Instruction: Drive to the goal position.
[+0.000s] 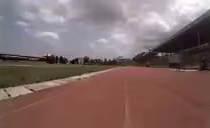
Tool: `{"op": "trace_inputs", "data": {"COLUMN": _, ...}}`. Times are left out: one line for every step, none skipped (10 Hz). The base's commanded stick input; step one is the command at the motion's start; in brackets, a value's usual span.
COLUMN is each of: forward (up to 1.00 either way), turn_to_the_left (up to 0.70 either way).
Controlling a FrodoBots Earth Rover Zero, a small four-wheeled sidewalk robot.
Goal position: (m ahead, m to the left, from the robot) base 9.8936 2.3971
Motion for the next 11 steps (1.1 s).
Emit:
{"op": "trace_inputs", "data": {"forward": 0.45, "turn_to_the_left": 0.00}}
{"op": "trace_inputs", "data": {"forward": 0.45, "turn_to_the_left": 0.00}}
{"op": "trace_inputs", "data": {"forward": 0.45, "turn_to_the_left": 0.00}}
{"op": "trace_inputs", "data": {"forward": 0.45, "turn_to_the_left": 0.00}}
{"op": "trace_inputs", "data": {"forward": 0.45, "turn_to_the_left": 0.00}}
{"op": "trace_inputs", "data": {"forward": 0.45, "turn_to_the_left": 0.00}}
{"op": "trace_inputs", "data": {"forward": 0.45, "turn_to_the_left": 0.00}}
{"op": "trace_inputs", "data": {"forward": 0.45, "turn_to_the_left": 0.00}}
{"op": "trace_inputs", "data": {"forward": 0.45, "turn_to_the_left": 0.00}}
{"op": "trace_inputs", "data": {"forward": 0.45, "turn_to_the_left": 0.00}}
{"op": "trace_inputs", "data": {"forward": 0.45, "turn_to_the_left": 0.00}}
